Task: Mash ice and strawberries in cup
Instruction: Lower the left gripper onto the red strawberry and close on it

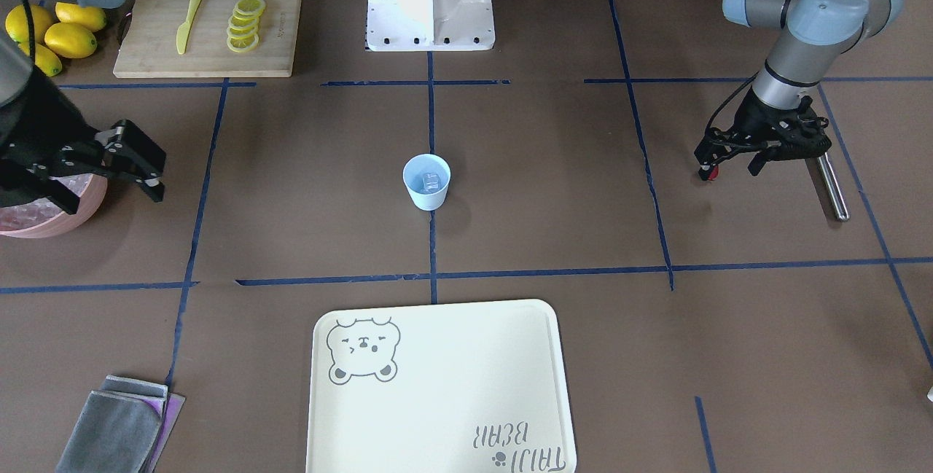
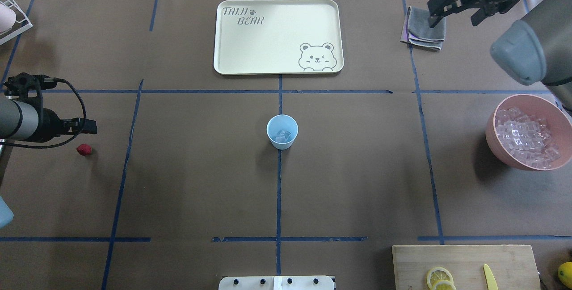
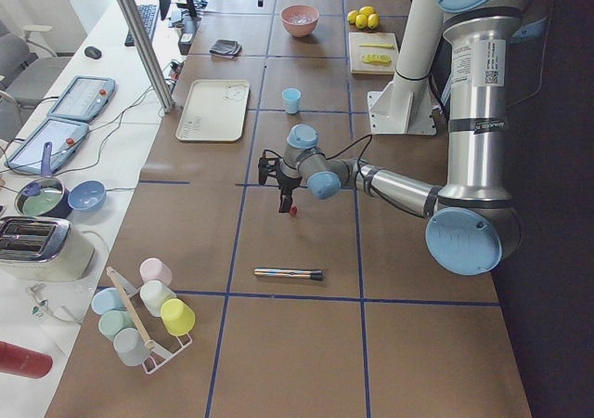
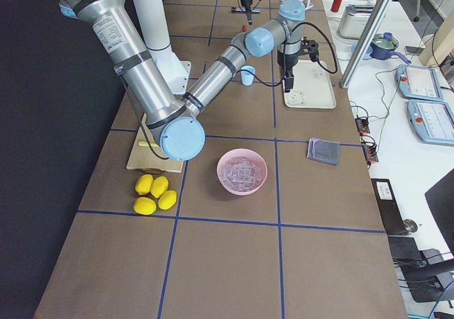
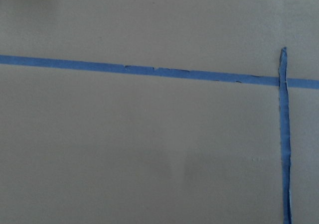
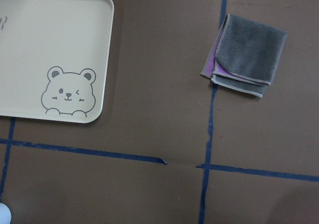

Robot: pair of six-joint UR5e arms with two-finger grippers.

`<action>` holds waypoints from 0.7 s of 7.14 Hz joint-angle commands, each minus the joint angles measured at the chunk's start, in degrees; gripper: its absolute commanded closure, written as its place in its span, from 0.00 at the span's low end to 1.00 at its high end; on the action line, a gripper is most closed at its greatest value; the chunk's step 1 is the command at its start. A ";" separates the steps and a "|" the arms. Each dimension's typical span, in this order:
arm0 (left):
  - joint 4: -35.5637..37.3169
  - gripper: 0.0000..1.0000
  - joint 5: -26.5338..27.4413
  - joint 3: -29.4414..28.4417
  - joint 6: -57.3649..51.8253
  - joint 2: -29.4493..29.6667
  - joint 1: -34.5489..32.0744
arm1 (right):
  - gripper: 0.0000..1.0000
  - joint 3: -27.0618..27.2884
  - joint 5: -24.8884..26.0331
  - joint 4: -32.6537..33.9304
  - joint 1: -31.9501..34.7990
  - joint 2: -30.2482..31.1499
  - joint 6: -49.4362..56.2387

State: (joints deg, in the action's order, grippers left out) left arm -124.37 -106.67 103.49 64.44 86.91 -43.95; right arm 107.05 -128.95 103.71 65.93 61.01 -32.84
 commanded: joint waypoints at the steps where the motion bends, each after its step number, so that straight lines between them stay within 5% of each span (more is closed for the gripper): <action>1: -2.62 0.00 4.00 -1.52 2.52 -0.42 3.94 | 0.00 0.26 -1.56 0.08 4.11 3.49 6.81; 5: -2.37 0.01 4.19 -2.32 2.97 -0.42 4.40 | 0.00 0.35 -1.48 -0.09 4.21 3.77 6.83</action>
State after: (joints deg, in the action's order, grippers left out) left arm -126.85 -102.47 101.44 67.37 86.50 -39.64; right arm 107.37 -130.43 103.69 70.09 64.68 -26.06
